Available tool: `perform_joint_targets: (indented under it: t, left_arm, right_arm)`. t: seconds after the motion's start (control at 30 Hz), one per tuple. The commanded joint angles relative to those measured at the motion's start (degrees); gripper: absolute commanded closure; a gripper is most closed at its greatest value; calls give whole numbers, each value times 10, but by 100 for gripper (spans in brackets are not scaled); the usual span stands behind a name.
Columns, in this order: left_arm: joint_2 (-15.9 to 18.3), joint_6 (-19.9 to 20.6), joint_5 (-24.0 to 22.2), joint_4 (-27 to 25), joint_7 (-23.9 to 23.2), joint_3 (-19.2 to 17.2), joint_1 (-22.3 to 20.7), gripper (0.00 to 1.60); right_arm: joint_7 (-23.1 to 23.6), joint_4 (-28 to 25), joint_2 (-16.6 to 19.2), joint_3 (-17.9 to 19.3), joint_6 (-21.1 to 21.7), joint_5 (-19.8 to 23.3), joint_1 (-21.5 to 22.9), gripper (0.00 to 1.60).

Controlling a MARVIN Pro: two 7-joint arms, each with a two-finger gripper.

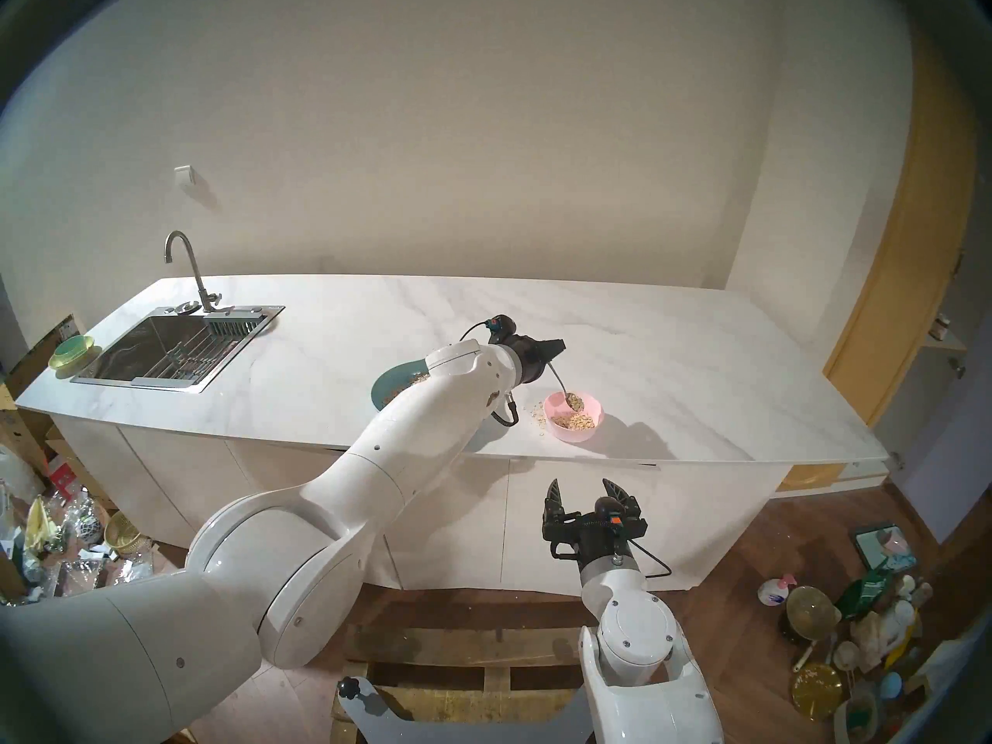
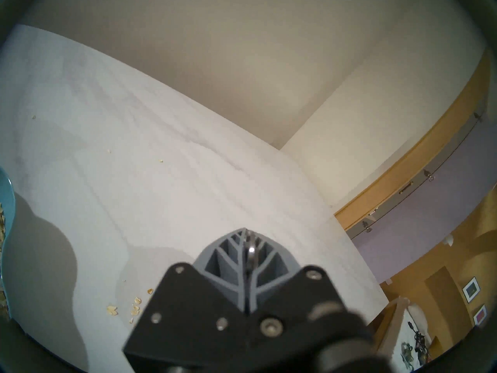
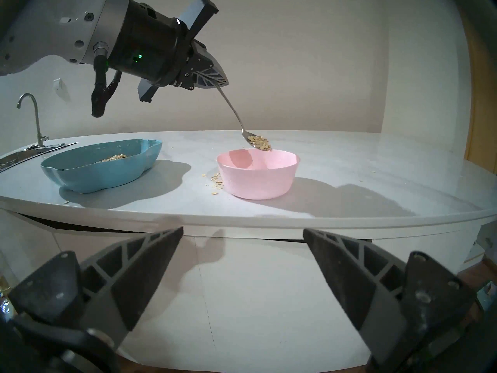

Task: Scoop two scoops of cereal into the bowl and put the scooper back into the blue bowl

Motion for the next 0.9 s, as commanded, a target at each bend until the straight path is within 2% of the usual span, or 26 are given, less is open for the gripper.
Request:
perform_joint_targets:
  t: [0.0, 0.33, 0.43, 0.87]
  left_arm:
    - [7, -38, 13, -25, -16, 3, -14, 160]
    - [24, -82, 41, -38, -23, 25, -16, 160]
    - [36, -118, 64, -54, -32, 51, -12, 160]
    - [40, -147, 66, -81, -31, 71, 3, 160]
  right_arm:
    - [0, -14, -2, -1, -2, 1, 3, 0]
    - [0, -14, -2, -1, -2, 1, 3, 0]
    - [0, -14, -2, -1, -3, 1, 3, 0]
    - [0, -14, -2, -1, -2, 1, 3, 0]
